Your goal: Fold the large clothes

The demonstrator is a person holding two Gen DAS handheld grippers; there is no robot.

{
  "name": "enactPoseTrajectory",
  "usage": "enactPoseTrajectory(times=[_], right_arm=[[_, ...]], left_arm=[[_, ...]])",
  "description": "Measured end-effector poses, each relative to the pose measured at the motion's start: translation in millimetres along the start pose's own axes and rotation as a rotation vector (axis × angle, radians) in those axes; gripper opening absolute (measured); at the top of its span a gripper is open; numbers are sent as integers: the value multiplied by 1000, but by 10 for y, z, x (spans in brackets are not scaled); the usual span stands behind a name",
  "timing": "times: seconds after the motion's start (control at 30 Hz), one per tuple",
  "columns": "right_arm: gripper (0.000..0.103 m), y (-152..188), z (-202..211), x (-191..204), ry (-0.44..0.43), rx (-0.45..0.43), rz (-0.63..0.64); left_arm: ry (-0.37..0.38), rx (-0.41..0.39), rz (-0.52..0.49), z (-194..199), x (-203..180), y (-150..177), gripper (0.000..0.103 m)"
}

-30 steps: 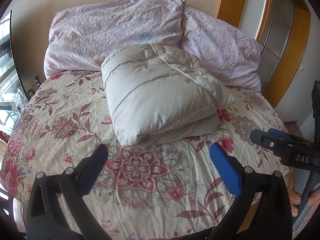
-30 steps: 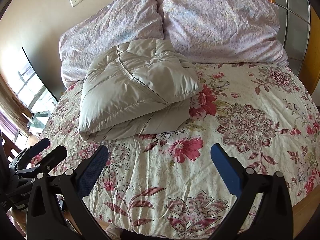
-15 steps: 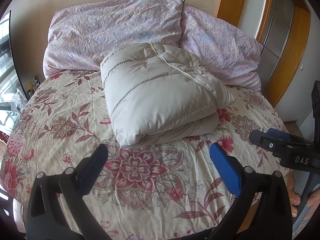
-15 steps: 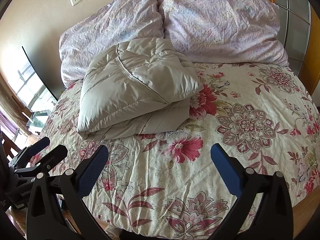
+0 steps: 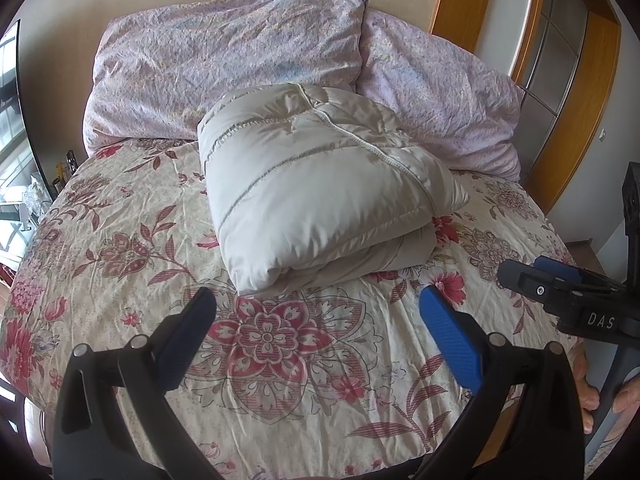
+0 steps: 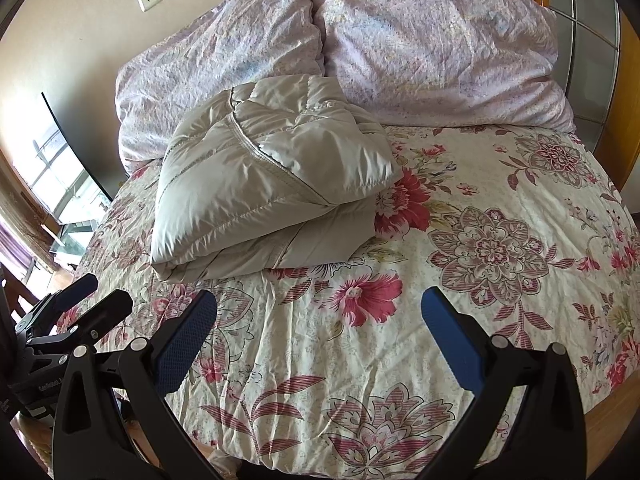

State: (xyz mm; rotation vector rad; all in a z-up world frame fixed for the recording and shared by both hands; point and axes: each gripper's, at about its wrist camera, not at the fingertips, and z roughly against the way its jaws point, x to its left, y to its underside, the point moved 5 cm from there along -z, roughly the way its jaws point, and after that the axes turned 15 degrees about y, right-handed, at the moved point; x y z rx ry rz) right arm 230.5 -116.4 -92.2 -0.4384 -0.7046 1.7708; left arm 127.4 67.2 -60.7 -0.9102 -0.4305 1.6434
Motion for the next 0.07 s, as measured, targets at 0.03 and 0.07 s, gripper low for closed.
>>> enactPoseTrajectory(times=[0.03,0.07], right_arm=[[102,-1,1,-3,0,1,0],[102,-2,-1,-4,1,1,0]], left_arm=[[1,0,0,0,-1,0,101],[2,0,0,-3,-2,3,101]])
